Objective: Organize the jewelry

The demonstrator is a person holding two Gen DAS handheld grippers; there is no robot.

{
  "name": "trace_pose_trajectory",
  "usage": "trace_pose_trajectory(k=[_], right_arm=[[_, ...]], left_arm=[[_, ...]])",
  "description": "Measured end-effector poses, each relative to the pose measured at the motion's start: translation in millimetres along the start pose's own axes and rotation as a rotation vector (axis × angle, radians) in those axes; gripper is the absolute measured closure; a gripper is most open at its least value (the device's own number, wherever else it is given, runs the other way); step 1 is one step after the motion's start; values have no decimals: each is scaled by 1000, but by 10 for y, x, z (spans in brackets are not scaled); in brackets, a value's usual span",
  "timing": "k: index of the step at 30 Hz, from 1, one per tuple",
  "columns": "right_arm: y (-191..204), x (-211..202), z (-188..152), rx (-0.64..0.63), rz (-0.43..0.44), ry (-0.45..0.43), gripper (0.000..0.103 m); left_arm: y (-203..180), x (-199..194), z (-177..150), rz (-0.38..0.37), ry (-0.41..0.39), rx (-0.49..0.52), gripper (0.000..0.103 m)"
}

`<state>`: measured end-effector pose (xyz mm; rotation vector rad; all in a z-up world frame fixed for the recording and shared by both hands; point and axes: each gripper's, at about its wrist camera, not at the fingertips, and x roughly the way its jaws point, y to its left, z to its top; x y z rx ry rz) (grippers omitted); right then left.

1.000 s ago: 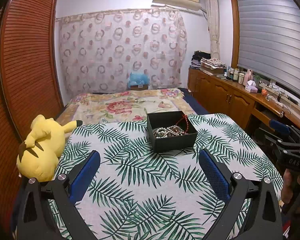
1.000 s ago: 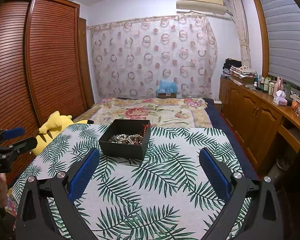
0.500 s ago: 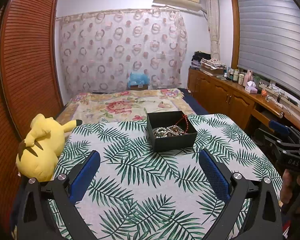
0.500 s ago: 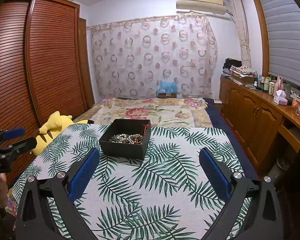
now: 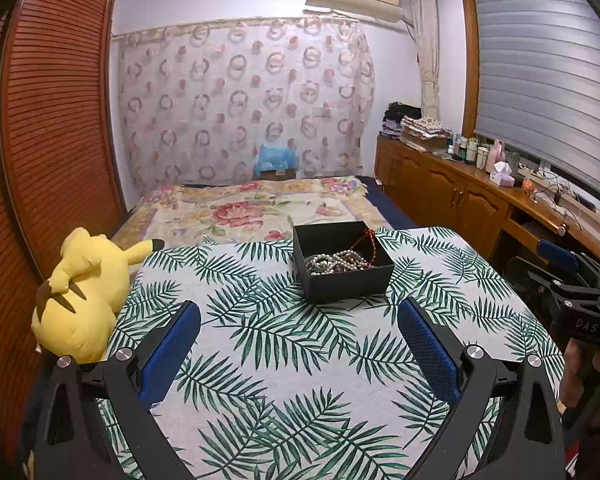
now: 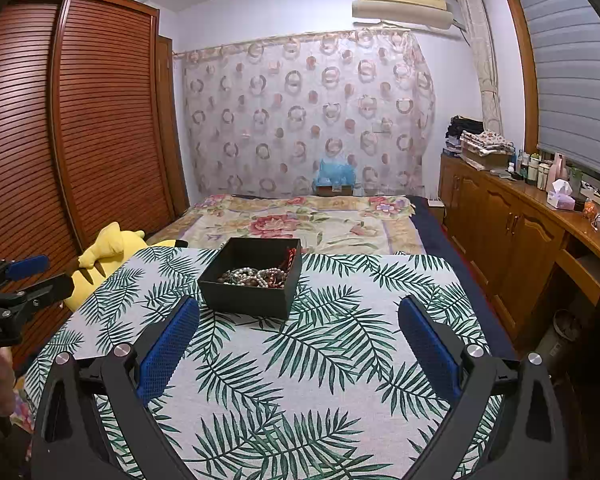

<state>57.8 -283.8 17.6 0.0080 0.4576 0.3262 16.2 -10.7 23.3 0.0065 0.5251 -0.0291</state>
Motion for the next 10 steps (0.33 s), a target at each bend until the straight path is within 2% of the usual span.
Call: trace_pose_trajectory(k=[10], right_arm=[[5,1,2,0,-1,0,3]], left_arm=[[2,0,-1,1,-1,0,8]])
